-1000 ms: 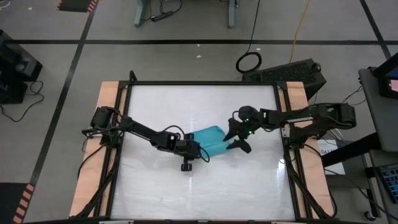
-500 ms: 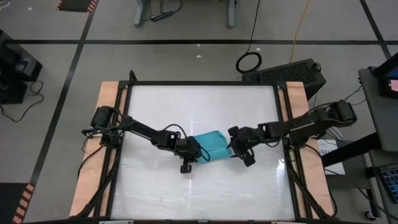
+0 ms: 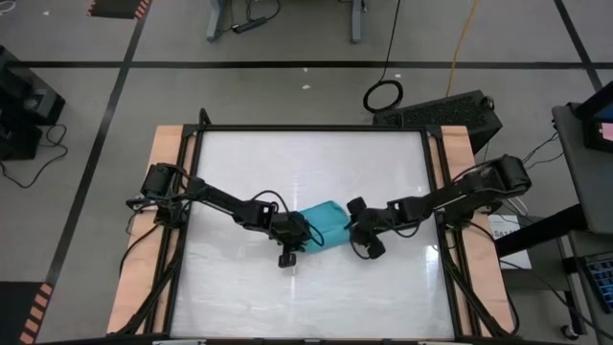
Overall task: Roll towel
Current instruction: Roll the blue microfiber towel
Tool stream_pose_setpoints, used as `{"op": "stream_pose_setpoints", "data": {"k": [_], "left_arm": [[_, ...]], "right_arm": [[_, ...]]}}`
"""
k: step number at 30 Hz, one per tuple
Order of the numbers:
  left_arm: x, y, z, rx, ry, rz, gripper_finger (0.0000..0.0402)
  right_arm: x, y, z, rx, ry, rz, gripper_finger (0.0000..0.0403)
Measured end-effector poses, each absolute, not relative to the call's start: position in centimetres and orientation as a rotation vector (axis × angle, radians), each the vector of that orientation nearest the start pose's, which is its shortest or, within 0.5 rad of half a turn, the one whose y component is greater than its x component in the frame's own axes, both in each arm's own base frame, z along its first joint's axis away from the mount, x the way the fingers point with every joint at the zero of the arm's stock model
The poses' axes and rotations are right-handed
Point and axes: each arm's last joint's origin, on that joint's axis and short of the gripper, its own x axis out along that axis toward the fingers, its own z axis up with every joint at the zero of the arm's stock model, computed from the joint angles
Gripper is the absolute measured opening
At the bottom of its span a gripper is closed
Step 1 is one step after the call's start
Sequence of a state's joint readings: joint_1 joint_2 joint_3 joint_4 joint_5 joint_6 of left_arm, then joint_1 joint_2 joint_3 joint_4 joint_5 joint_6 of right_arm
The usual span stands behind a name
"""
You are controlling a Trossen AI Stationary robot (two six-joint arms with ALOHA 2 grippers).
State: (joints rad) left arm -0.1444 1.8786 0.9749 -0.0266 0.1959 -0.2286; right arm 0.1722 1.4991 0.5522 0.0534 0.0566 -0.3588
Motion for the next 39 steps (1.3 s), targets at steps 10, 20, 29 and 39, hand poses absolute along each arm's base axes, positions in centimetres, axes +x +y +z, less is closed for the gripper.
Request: {"op": "stream_pose_setpoints", "data": {"k": [10, 20, 29, 39], "left_arm": [[35.2, -5.9, 12.3, -0.267, 0.969, -0.264, 0.0024], [35.2, -6.1, 12.5, -0.405, 0.978, -0.257, 0.0020], [35.8, -6.3, 13.2, -0.639, 0.937, -0.223, 0.0018], [35.8, -6.4, 13.3, -0.841, 0.976, -0.173, 0.0018]], "right_arm": [[26.2, 4.3, 10.6, -0.347, 0.864, 0.242, 0.0154], [25.8, 3.2, 11.5, 0.131, 0.903, 0.343, 0.0020], [25.6, 2.2, 12.1, 0.635, 0.981, 0.334, 0.0006], [25.6, 1.4, 12.2, 0.892, 1.025, 0.283, 0.0010]]}}
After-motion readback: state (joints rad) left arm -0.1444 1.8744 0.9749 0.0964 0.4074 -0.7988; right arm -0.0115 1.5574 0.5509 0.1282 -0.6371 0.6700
